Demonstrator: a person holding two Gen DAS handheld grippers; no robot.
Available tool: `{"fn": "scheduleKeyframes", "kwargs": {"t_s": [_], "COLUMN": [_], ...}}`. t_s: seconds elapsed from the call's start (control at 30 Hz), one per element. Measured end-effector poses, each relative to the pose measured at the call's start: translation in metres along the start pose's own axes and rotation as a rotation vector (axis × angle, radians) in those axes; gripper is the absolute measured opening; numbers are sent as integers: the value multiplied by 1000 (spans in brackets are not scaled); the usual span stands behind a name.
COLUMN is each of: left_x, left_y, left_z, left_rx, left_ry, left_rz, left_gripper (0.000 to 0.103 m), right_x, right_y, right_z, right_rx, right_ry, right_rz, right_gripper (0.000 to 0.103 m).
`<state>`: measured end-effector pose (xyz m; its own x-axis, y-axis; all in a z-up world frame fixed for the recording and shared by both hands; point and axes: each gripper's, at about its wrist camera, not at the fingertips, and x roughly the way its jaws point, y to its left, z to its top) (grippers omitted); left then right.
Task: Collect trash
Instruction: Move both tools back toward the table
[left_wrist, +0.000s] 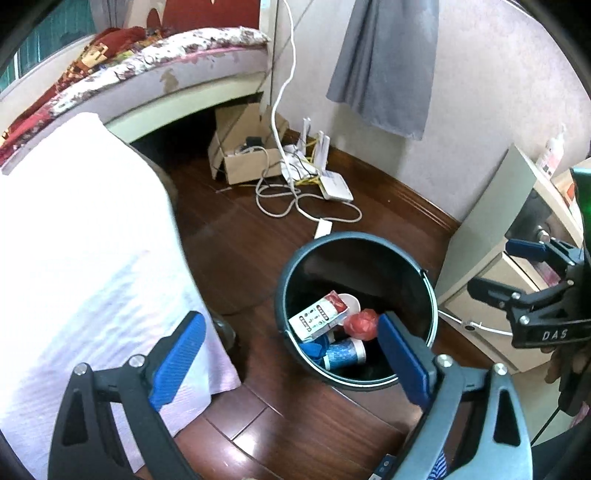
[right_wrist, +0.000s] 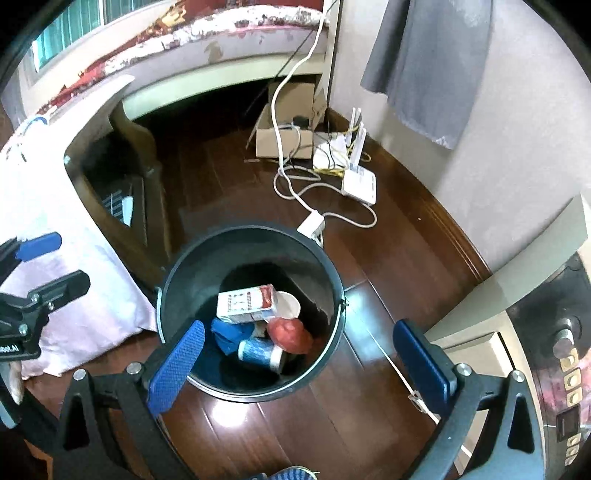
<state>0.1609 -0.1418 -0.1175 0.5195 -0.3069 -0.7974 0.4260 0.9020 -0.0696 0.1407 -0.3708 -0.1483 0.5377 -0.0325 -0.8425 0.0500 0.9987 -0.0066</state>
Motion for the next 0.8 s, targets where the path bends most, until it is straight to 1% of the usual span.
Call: {"fn": "scheduleKeyframes", "kwargs": {"t_s": [0.17, 0.37, 0.8], "left_x": [-23, -53, -98], "left_y": [7, 20, 53], "left_z": [-1, -5, -11], "left_rx": [-10, -40, -103], "left_ry": [-34, -76, -145], "left_rz": [18, 41, 113], "left_gripper": [95, 95, 97], "right_x": [-26, -48, -77], "right_y": [18, 41, 94], "right_z": [5, 9, 26], "right_rx": [7, -19, -59], "right_ry": [-54, -97, -176], "right_rz": [31, 29, 110], "right_gripper": [103, 103, 103]}}
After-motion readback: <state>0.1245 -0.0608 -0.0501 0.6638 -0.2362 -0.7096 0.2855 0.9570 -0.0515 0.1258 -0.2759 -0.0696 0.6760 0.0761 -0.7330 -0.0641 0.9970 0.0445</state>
